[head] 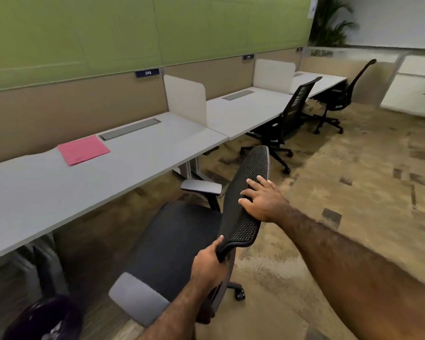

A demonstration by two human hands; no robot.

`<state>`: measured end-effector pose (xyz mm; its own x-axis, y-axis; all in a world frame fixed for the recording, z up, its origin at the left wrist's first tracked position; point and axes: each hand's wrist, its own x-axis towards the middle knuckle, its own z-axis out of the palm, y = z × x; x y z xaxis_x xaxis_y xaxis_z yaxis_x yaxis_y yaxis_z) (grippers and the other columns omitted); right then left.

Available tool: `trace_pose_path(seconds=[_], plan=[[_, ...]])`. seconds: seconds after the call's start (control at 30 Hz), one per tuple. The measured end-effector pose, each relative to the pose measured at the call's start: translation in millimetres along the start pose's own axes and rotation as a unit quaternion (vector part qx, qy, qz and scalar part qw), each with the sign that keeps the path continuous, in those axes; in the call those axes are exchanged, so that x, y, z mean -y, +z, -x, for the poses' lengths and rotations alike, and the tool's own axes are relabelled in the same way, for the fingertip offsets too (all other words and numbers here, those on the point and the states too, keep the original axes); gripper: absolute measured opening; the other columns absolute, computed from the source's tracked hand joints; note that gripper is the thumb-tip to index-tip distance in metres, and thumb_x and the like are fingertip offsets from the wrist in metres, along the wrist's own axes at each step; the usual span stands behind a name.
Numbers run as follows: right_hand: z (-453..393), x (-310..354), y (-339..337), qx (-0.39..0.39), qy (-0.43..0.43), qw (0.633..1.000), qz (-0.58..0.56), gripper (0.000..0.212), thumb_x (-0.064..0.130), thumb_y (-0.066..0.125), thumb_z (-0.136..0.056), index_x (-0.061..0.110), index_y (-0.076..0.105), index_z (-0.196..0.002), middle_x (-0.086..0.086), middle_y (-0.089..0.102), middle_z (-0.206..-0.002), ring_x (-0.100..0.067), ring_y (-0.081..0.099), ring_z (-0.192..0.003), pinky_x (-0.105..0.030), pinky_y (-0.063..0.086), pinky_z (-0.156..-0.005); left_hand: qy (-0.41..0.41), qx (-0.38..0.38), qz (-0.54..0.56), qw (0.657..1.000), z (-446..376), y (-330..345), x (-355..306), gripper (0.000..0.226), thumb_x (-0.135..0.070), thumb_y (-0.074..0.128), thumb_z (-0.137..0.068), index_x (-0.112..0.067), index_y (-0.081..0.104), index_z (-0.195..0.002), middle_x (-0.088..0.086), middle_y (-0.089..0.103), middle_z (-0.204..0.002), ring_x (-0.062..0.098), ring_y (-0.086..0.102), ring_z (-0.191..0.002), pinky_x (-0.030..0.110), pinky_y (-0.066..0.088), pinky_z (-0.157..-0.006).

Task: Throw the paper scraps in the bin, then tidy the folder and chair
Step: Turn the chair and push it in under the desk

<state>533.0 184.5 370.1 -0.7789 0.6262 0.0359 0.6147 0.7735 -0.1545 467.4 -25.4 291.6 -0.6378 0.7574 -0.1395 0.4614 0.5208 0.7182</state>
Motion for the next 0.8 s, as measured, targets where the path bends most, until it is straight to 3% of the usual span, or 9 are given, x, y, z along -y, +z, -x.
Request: trace_pose_path(seconds=[0.17, 0.27, 0.37, 0.43, 0.57, 0.67, 0.73, 0.8], plan=[[54.6, 39.5, 3.8, -0.002, -0.075, 0.997, 0.01, 0.073, 0.072, 0.013, -0.079, 0.037, 0.056, -0.126, 0.007, 0.041, -0.15, -0.018, 0.02, -0.145, -0.042, 0.009, -0.117, -0.016, -0.03, -0.016, 0.999, 41.2, -34.6, 33.8, 0.029, -0.023, 0.06, -0.077, -0.033, 0.067, -0.103, -0.006, 0.074, -0.093, 0.019, 0.068, -0.088, 0.023, 0.043, -0.065], [79.8, 63.3, 3.9, 0.0, -0.124, 0.992, 0.009, 0.077, 0.077, 0.01, -0.081, 0.035, 0.053, -0.13, 0.006, 0.047, -0.145, -0.016, 0.028, -0.14, -0.04, 0.013, -0.116, -0.035, -0.039, -0.038, 0.998, 57.9, -62.5, 56.8, 0.011, -0.022, 0.063, -0.072, -0.033, 0.063, -0.074, -0.005, 0.074, -0.086, 0.021, 0.067, -0.085, 0.025, 0.04, -0.061], [94.6, 73.2, 1.9, 0.004, -0.131, 0.991, -0.021, 0.074, 0.076, 0.01, -0.084, 0.037, 0.048, -0.134, 0.007, 0.045, -0.145, -0.012, 0.029, -0.138, -0.038, 0.011, -0.116, -0.054, -0.04, -0.083, 0.994, 70.9, -91.1, 77.6, 0.02, -0.019, 0.06, -0.071, -0.031, 0.05, -0.059, -0.002, 0.074, -0.083, 0.025, 0.067, -0.085, 0.026, 0.037, -0.058], [97.8, 67.7, 1.2, 0.001, -0.111, 0.993, -0.034, 0.067, 0.072, 0.012, -0.087, 0.039, 0.044, -0.136, 0.007, 0.041, -0.148, -0.013, 0.024, -0.141, -0.039, 0.008, -0.116, -0.056, -0.037, -0.117, 0.991, 78.6, -111.2, 90.2, 0.019, -0.015, 0.055, -0.073, -0.03, 0.055, -0.061, -0.001, 0.075, -0.084, 0.026, 0.068, -0.087, 0.027, 0.039, -0.059], [90.7, 41.4, 0.3, -0.005, -0.04, 0.999, -0.029, 0.058, 0.068, 0.016, -0.092, 0.042, 0.043, -0.136, 0.006, 0.033, -0.155, -0.015, 0.016, -0.146, -0.042, 0.003, -0.117, -0.066, -0.02, -0.128, 0.989, 91.8, -154.3, 110.4, 0.04, -0.001, 0.051, -0.074, -0.036, 0.058, -0.057, -0.006, 0.073, -0.077, 0.016, 0.068, -0.082, 0.023, 0.044, -0.064], [75.9, 24.1, -4.8, -0.016, 0.008, 1.0, -0.018, 0.06, 0.071, 0.018, -0.089, 0.043, 0.053, -0.129, 0.007, 0.041, -0.15, -0.017, 0.021, -0.144, -0.046, 0.005, -0.116, -0.078, -0.01, -0.093, 0.993, 100.1, -175.8, 112.4, 0.042, -0.003, 0.049, -0.083, -0.037, 0.067, -0.067, -0.01, 0.071, -0.081, 0.007, 0.065, -0.078, 0.019, 0.046, -0.065], [63.8, 13.8, -11.4, -0.026, 0.019, 0.999, -0.023, 0.074, 0.079, 0.012, -0.083, 0.037, 0.065, -0.113, 0.007, 0.056, -0.136, -0.02, 0.036, -0.137, -0.048, 0.017, -0.113, -0.081, -0.016, -0.04, 0.996, 104.8, -179.1, 107.3, 0.041, -0.001, 0.045, -0.088, -0.03, 0.074, -0.091, -0.007, 0.072, -0.097, 0.008, 0.065, -0.088, 0.024, 0.05, -0.079], [53.1, 5.7, -19.8, -0.032, 0.032, 0.997, -0.057, 0.088, 0.089, 0.003, -0.071, 0.033, 0.069, -0.085, -0.001, 0.068, -0.112, -0.025, 0.055, -0.115, -0.044, 0.039, -0.1, -0.094, -0.053, 0.001, 0.994, 106.8, -180.7, 100.5, 0.044, 0.004, 0.039, -0.089, -0.017, 0.069, -0.113, 0.003, 0.068, -0.118, 0.017, 0.062, -0.109, 0.033, 0.047, -0.097]])
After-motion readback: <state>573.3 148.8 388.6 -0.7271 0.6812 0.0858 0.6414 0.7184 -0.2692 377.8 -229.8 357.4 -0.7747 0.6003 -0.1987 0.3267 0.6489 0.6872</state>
